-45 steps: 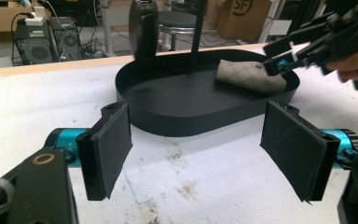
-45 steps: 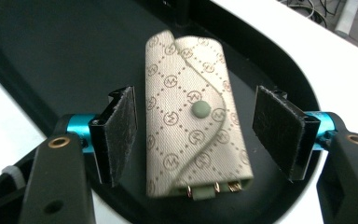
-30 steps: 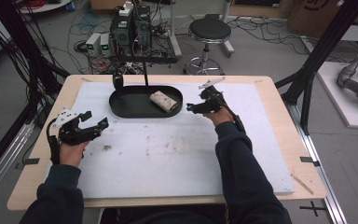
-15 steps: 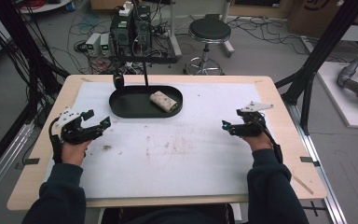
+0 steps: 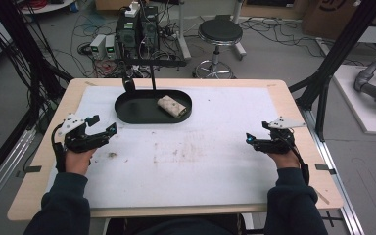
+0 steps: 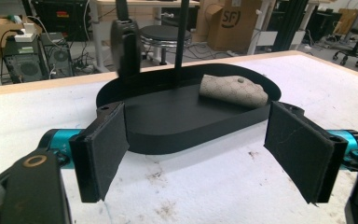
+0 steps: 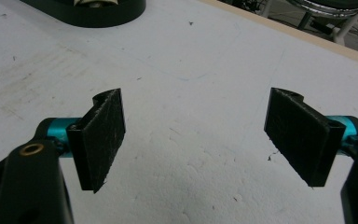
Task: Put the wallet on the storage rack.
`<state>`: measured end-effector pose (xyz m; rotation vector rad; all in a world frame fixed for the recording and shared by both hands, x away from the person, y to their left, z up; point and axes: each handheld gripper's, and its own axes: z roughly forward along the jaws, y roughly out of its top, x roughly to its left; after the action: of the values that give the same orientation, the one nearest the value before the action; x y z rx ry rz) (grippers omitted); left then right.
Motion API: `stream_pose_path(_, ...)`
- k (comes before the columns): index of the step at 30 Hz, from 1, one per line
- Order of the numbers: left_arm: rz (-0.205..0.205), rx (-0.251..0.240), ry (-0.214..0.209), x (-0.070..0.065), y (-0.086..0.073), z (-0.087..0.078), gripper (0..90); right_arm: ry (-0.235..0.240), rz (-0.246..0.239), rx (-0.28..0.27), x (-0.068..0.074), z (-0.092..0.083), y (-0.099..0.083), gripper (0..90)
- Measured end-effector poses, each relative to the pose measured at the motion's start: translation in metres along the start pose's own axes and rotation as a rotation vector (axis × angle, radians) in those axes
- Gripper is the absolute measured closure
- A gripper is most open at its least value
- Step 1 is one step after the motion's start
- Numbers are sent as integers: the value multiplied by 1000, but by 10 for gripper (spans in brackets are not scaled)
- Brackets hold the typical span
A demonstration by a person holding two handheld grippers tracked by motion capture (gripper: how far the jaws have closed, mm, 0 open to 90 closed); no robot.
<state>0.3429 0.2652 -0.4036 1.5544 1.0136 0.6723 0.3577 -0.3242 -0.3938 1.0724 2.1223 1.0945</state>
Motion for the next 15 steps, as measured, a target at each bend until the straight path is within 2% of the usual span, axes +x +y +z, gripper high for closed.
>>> stream_pose_path(15,9,8,-9,-2,-1,2,212,-48,-27,11,-1,-3,-3,209)
